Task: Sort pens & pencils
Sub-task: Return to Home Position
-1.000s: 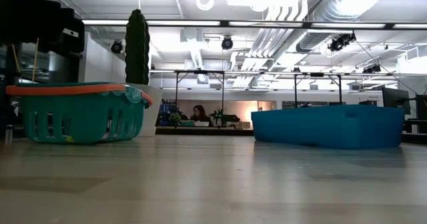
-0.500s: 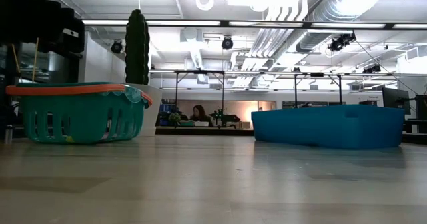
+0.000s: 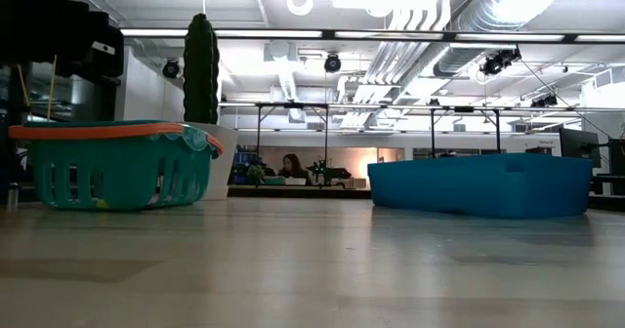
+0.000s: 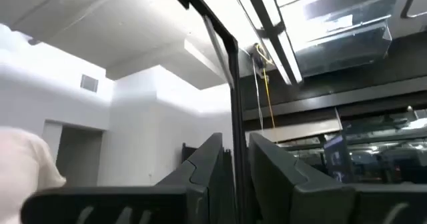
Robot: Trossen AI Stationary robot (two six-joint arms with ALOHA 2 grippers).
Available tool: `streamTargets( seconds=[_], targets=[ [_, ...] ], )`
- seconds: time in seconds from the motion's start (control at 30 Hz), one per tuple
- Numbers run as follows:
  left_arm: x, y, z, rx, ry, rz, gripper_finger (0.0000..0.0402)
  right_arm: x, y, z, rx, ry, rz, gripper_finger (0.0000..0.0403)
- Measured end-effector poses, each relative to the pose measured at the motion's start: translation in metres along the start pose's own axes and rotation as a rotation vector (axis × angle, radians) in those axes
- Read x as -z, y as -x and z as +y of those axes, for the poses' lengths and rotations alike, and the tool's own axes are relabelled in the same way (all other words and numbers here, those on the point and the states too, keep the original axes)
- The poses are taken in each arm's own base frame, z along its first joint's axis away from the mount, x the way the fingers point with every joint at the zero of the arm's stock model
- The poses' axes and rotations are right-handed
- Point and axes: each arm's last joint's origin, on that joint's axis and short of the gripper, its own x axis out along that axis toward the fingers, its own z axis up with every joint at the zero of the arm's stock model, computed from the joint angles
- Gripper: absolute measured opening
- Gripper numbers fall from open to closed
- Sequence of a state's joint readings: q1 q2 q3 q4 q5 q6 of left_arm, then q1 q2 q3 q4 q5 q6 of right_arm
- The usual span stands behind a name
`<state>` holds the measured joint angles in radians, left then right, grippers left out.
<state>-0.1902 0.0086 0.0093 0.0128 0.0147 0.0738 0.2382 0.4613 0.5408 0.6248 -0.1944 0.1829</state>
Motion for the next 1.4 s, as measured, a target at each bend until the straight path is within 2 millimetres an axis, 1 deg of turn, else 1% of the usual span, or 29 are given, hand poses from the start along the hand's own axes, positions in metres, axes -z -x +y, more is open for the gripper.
streamTargets(
  seconds=[0.1, 0.2, 0.3, 0.5, 0.63, 0.87, 1.13, 1.4],
  targets=[
    [0.0, 0.0, 0.0, 0.0, 0.0, 0.0, 0.0072, 0.014, 0.013, 0.0, 0.0, 0.004, -0.009, 0.0068],
    [0.0, 0.0, 0.0, 0.0, 0.0, 0.0, 0.0072, 0.024, 0.022, -0.001, 0.016, 0.009, -0.006, 0.0068],
    [0.0, 0.0, 0.0, 0.0, 0.0, 0.0, 0.0072, 0.035, 0.026, -0.002, 0.029, 0.025, 0.031, 0.0068],
    [0.0, 0.0, 0.0, 0.0, 0.0, 0.001, 0.0072, 0.049, 0.034, -0.009, 0.08, 0.064, 0.084, 0.0068],
    [0.0, 0.0, 0.0, 0.0, 0.0, 0.0, 0.0072, 0.064, 0.046, -0.012, 0.101, 0.034, 0.096, 0.0068],
    [0.0, 0.0, 0.0, 0.0, 0.0, 0.0, 0.0072, 0.083, 0.068, -0.011, 0.108, 0.007, 0.085, 0.0068],
    [0.0, 0.0, 0.0, 0.0, 0.0, 0.0, 0.0072, 0.095, 0.083, -0.01, 0.112, -0.012, 0.094, 0.0068],
    [0.0, 0.0, 0.0, 0.0, 0.0, 0.0, 0.0072, 0.102, 0.085, -0.012, 0.13, -0.021, 0.172, 0.0068]
  ],
)
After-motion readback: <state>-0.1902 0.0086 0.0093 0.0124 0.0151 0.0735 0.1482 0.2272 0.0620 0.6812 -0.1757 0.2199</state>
